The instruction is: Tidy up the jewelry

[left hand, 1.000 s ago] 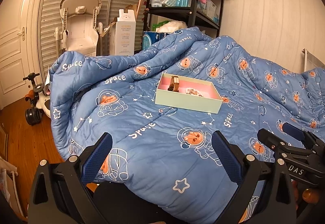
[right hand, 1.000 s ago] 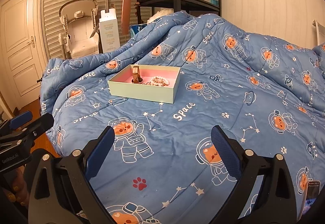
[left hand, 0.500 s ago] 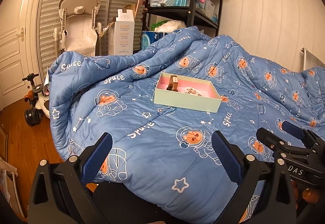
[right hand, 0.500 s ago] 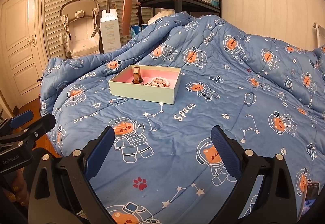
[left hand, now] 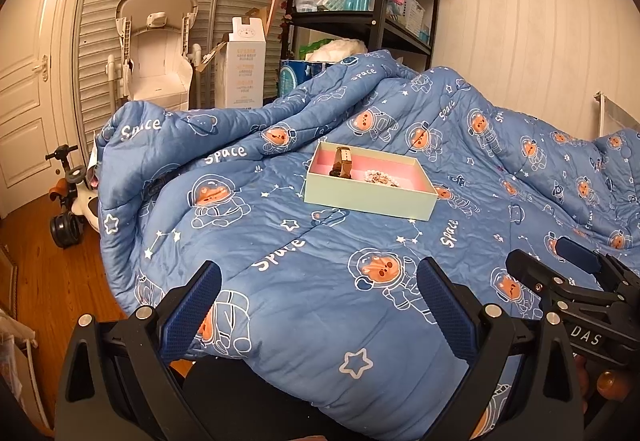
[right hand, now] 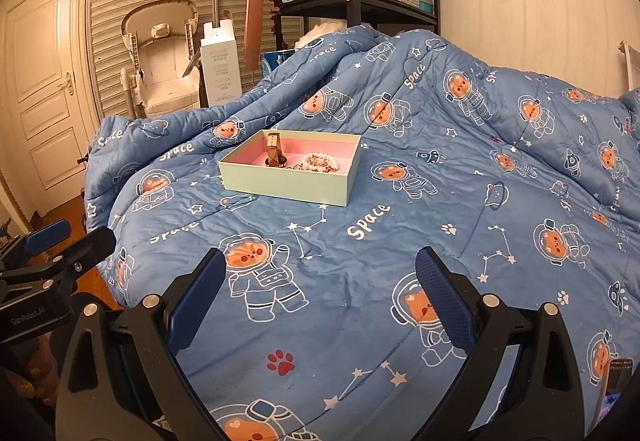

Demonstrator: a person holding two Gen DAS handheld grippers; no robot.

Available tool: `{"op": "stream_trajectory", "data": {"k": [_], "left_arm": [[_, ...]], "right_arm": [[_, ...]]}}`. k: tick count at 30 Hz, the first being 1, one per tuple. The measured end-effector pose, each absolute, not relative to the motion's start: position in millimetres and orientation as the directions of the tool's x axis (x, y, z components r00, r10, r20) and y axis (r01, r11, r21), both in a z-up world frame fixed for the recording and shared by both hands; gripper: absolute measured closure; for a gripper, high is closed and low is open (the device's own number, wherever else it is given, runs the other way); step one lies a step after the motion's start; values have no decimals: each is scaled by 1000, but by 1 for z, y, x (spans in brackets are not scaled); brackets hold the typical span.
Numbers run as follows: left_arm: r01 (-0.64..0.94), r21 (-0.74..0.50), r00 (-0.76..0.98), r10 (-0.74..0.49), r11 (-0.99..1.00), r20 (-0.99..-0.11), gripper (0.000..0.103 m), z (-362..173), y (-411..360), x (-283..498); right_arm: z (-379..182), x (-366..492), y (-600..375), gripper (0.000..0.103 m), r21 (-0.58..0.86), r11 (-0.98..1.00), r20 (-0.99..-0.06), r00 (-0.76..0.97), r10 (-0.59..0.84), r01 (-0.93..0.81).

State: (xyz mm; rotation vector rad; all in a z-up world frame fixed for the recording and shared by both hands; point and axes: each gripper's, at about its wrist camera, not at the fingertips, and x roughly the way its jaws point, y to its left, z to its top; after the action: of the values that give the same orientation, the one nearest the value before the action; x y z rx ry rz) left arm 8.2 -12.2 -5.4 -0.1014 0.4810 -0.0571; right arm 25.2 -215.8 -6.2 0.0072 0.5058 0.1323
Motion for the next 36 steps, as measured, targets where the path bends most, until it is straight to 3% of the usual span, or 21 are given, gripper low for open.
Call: {"op": "stream_trajectory", "data": {"k": [36], "left_arm": [[30, -119, 883, -83, 992, -462, 7, -8, -14, 9]], "right_arm": [[-9, 29, -212, 9, 20, 992, -503, 857, 117, -124]]}}
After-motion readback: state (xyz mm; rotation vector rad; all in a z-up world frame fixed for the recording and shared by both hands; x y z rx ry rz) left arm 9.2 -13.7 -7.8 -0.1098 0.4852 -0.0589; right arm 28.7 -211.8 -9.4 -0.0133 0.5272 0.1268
